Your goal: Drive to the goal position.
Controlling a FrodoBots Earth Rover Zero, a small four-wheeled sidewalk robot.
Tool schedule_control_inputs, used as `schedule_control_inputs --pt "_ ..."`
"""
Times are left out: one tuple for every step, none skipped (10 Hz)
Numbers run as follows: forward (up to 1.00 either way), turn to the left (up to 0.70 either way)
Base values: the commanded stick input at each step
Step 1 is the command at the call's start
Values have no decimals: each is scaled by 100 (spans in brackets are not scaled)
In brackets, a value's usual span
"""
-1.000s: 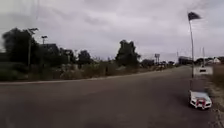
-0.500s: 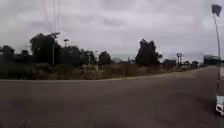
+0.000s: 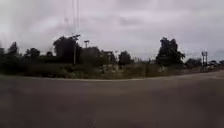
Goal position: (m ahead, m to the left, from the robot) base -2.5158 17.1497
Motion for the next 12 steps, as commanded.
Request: schedule_control_inputs --pt "0 70" --pt "0 70" --pt "0 70" --pt "0 70" --pt "0 70" --pt "0 70" --pt "0 70" --pt "0 70" --pt "0 70" --pt "0 70" --pt "0 70" --pt "0 70"
